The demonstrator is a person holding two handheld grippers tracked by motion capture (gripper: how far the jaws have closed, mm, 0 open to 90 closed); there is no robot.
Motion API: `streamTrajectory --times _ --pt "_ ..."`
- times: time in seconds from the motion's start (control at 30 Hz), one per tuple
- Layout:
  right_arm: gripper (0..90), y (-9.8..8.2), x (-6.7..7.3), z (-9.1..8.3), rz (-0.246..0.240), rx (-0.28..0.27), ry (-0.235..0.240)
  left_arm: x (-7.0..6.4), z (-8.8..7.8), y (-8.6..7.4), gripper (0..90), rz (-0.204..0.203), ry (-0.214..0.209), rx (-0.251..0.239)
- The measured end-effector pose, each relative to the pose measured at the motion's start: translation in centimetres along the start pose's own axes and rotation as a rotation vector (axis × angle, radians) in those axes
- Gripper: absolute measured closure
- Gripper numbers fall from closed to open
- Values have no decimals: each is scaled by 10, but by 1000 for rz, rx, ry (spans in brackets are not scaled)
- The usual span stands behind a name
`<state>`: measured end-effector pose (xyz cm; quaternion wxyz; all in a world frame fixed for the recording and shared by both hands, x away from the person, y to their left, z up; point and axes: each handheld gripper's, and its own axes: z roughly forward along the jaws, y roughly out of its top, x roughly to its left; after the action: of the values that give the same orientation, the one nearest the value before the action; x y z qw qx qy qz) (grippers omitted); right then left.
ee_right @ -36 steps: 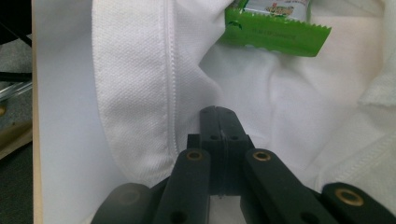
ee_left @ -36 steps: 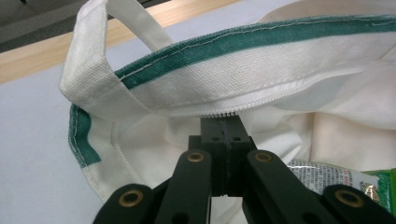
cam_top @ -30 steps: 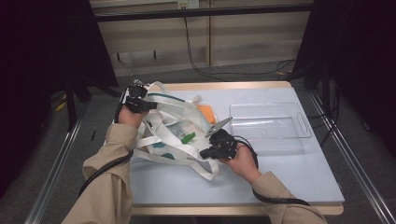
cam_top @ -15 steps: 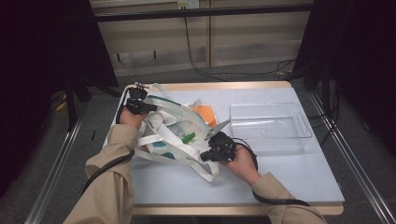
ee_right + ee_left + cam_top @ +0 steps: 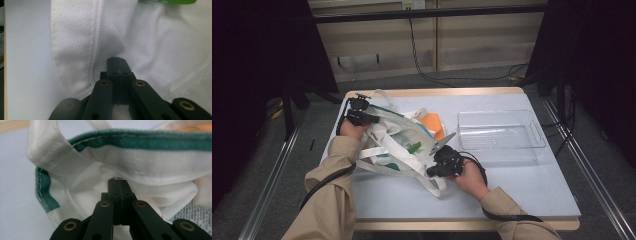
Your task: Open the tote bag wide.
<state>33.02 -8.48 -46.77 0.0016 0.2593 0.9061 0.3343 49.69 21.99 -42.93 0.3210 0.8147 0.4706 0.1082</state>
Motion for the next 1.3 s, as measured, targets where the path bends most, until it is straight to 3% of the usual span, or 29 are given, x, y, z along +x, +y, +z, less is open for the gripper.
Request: streamTrajectory --times 0.3,0.43,0.47,0.63,0.77,0.87,1.0,1.03,1.07,1.17,1.23,1.3 --pt "893 6 -2 -7 -5 -1 -6 -4 -11 -1 900 13 -21 -24" --pt "888 12 -5 -15 -3 -21 -21 -9 -19 -3 775 11 -55 -42" --pt "885 14 -5 -17 -6 -23 -28 -9 -21 -3 740 29 -63 -34" --pt "881 26 -10 -28 3 -50 -31 -20 -31 -6 654 34 -91 -68" --pt "882 36 -15 -33 -5 -67 -44 -29 -38 -11 635 88 -104 -50" --pt "882 40 -21 -33 4 -68 -52 -36 -40 -16 583 102 -138 -68" --pt "883 44 -29 -34 22 -71 -68 -45 -43 -22 555 115 -148 -81" --pt "883 44 -31 -33 24 -74 -69 -46 -44 -24 554 133 -158 -64" --pt "882 45 -33 -33 21 -78 -72 -48 -43 -26 554 117 -166 -69" --pt "886 47 -37 -34 24 -75 -78 -54 -43 -31 555 129 -178 -68" --pt "886 49 -39 -34 29 -76 -78 -60 -42 -34 553 141 -166 -66" --pt "886 51 -40 -33 29 -70 -79 -62 -40 -36 536 164 -186 -49"
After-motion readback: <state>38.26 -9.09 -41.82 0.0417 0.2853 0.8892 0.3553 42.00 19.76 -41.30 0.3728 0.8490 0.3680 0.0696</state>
